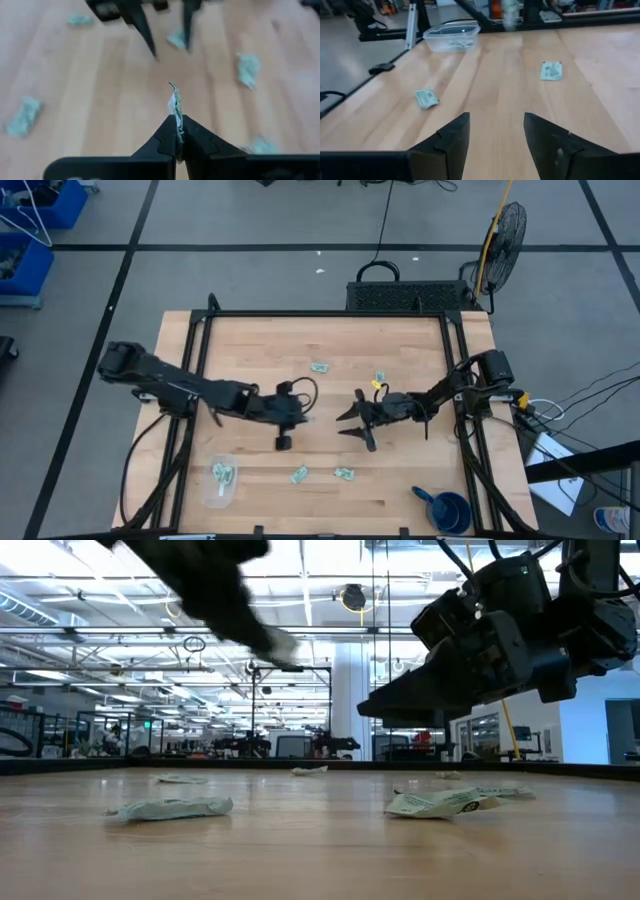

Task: Pick and place Stevia / Truvia into bins
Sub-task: Put the stevia packet into the transparent bin

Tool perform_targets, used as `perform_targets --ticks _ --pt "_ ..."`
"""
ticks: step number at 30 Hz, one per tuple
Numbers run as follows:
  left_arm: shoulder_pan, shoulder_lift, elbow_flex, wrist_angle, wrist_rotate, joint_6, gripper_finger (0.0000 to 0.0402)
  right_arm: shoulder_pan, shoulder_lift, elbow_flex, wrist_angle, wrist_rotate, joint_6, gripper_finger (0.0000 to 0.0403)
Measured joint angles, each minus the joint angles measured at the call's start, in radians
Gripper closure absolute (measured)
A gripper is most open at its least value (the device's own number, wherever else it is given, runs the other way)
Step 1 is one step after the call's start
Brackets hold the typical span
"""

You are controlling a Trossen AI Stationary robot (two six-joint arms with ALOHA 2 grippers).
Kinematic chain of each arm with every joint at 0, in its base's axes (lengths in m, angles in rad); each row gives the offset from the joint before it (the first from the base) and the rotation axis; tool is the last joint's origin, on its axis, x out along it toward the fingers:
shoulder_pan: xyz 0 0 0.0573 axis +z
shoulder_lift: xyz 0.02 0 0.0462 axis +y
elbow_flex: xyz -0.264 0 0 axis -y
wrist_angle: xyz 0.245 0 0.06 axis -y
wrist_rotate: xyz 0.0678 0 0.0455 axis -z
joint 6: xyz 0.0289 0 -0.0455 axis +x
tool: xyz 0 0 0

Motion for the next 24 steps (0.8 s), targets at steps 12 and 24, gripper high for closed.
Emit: perform_targets --ticks 12,24 --pt "-0.267 -0.141 0.001 -0.394 0.101 -0.507 0.0376 -0.001 0.000 0.000 -0.023 0.000 0.000 0.0220" --pt "-0.665 -0.122 0.000 -0.568 0.221 -1.414 0.0380 -0.002 0.000 0.000 -0.059 0.002 0.001 0.0220"
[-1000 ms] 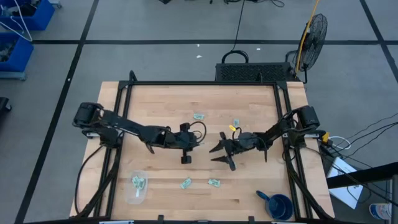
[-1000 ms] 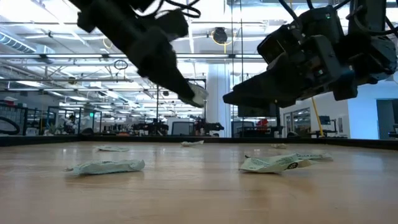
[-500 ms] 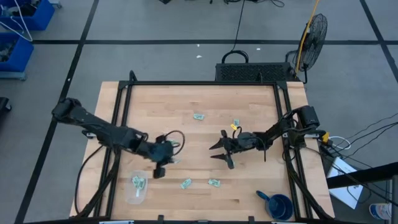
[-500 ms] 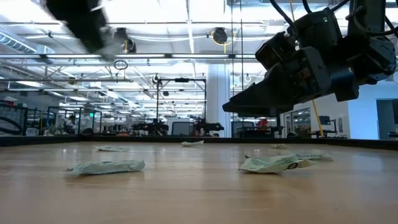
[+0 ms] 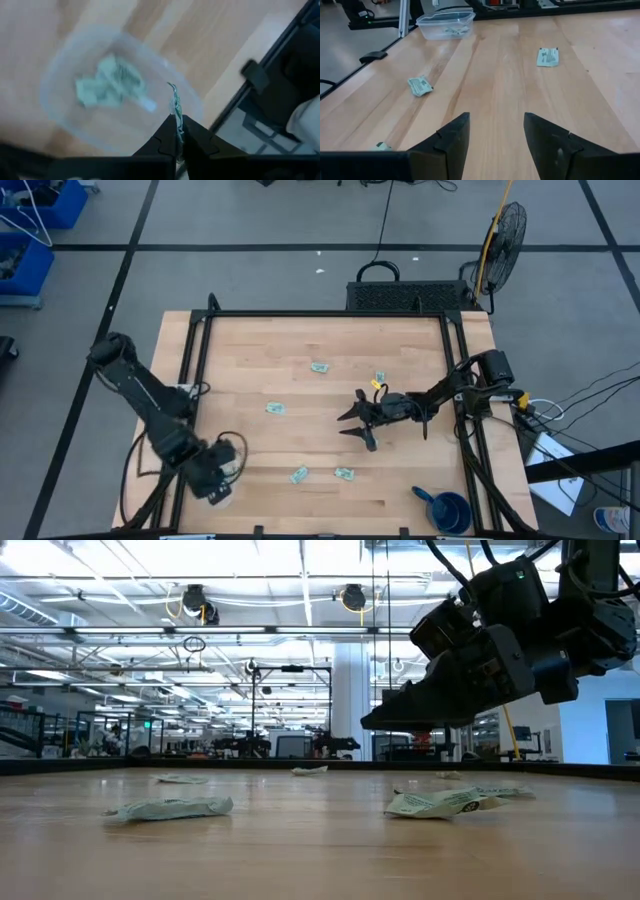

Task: Pick and place Stevia / Truvia into bins
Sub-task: Put the stevia packet into the transparent bin

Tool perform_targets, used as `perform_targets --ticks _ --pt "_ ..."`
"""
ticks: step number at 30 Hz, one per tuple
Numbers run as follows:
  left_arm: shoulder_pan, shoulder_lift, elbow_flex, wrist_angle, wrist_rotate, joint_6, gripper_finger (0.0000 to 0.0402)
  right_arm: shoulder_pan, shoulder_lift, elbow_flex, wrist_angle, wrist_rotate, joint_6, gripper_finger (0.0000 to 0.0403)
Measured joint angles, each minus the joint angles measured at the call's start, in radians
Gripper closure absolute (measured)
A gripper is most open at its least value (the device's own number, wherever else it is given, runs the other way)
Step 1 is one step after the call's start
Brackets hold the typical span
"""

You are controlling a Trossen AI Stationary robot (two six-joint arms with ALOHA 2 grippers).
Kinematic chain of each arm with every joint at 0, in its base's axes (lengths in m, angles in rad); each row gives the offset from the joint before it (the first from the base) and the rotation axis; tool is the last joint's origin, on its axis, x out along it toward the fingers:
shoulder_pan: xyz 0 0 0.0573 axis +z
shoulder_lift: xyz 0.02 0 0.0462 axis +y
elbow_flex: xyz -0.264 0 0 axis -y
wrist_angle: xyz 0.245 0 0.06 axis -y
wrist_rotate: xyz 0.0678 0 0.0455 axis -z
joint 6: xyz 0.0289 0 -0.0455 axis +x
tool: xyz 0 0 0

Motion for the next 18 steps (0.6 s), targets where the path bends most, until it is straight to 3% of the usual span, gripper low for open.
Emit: perform_targets --ticks 4,7,18 --pt "-0.083 0.000 0.000 -0.007 -0.029 -0.152 0.0394 0.000 0.000 0.000 0.001 0.000 0.000 0.0220" --pt "-0.106 0.003 0.000 -0.012 -0.059 -0.218 0.0382 0.000 0.000 0.000 0.000 0.000 -0.002 0.0220" --pt "-0.109 0.005 0.000 -0.026 -0.063 -0.229 0.0321 0.000 0.000 0.000 0.001 0.000 0.000 0.0220"
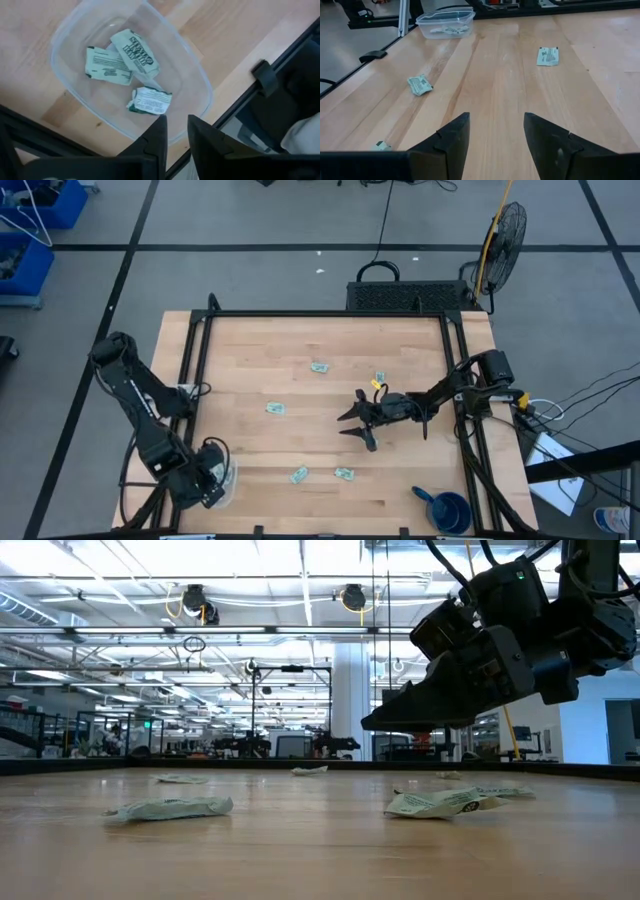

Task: Pick and place Stevia / Truvia into bins
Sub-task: Put the stevia packet into the transparent bin

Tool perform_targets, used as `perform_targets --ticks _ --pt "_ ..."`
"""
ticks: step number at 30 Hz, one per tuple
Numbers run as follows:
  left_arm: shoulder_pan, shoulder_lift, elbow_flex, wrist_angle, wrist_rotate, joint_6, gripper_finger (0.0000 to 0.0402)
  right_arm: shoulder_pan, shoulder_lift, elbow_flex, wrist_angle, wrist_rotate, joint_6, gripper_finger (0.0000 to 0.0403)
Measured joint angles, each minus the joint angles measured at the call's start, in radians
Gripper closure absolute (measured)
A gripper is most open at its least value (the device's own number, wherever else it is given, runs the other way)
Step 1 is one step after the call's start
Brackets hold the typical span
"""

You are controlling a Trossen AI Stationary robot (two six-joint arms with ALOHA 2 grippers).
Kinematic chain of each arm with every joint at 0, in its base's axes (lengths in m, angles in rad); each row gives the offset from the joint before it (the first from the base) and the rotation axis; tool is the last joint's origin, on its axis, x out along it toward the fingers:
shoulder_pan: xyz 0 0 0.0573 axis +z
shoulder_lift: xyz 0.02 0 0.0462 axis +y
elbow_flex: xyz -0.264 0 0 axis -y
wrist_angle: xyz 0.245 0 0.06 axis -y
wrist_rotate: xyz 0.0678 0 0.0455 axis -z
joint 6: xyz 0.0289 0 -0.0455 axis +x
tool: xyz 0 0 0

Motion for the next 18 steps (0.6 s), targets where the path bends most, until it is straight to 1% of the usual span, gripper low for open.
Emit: perform_targets --ticks 3,5,9,13,16,18 --pt "0.000 0.000 0.000 0.000 -0.003 0.010 0.0315 0.000 0.000 0.000 0.000 0.000 0.000 0.0220" --pt "0.003 0.000 0.000 -0.002 -0.029 0.022 0.0315 0.000 0.000 0.000 0.000 0.000 0.000 0.0220" --pt "0.021 0.000 0.000 -0.001 -0.118 0.105 0.0314 0.000 0.000 0.000 0.000 0.000 0.001 0.0220" --pt "0.070 0.000 0.000 -0.009 -0.207 0.228 0.0314 -0.004 -0.007 0.000 -0.015 -0.022 0.036 0.0220" --pt "0.126 0.000 0.000 -0.041 -0.267 0.342 0.0314 -0.006 -0.050 0.009 -0.117 -0.021 0.021 0.0220" --pt "0.170 0.000 0.000 -0.059 -0.307 0.435 0.0314 -0.005 -0.105 0.018 -0.235 0.022 -0.014 0.0220"
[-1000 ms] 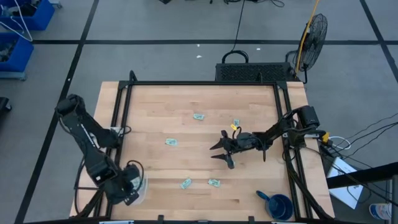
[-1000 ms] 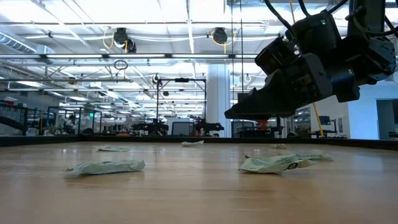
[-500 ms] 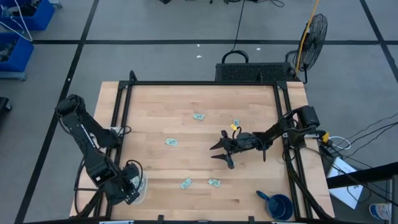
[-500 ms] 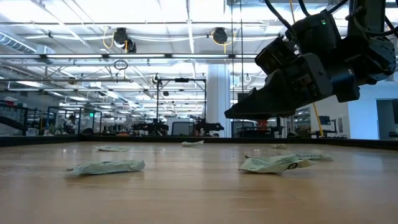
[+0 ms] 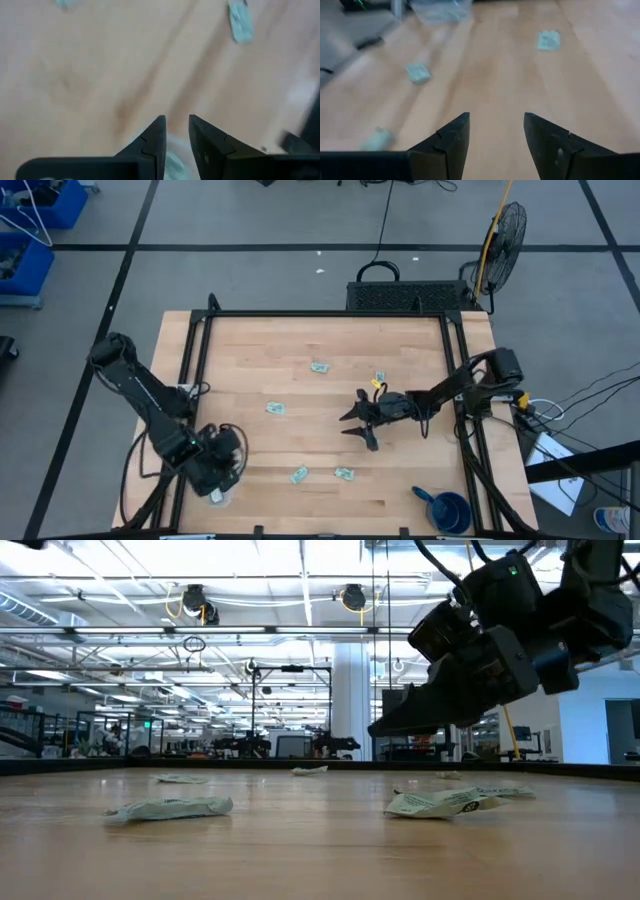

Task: Pick and place Stevia / Truvia into bins
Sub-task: Put the stevia packet into the transparent bin

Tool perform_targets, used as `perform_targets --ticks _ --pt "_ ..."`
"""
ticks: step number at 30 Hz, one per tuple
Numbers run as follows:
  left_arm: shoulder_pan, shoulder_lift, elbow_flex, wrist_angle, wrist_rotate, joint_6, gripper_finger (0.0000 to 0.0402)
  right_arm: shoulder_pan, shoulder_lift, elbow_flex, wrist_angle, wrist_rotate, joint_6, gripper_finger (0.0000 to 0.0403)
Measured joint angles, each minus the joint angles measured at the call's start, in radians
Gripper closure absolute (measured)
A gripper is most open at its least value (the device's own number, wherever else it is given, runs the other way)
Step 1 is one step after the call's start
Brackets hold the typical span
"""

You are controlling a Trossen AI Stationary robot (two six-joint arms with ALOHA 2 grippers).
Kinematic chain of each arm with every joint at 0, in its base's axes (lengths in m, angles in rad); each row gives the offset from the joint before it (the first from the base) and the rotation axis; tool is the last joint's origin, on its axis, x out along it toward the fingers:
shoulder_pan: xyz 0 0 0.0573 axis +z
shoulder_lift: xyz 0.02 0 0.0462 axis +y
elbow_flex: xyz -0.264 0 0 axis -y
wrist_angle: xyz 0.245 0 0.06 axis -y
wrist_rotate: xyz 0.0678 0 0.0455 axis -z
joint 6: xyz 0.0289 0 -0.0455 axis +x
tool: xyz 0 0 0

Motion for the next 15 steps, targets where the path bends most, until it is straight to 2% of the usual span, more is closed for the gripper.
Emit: perform_targets --ticks 4,9,12,15 --pt "0.092 -0.001 0.000 -0.041 -0.094 0.182 0.0314 0.000 -0.138 0.042 -0.293 0.174 -0.108 0.0220" --pt "0.222 -0.001 0.000 -0.048 -0.207 0.309 0.0314 -0.032 -0.295 0.065 -0.632 0.435 -0.157 0.0220" --pt "0.296 -0.001 0.000 -0.040 -0.218 0.354 0.0314 -0.085 -0.352 0.064 -0.835 0.451 -0.071 0.0220" --pt "0.361 -0.001 0.000 -0.038 -0.218 0.394 0.0314 -0.139 -0.362 0.052 -0.913 0.450 -0.019 0.0220"
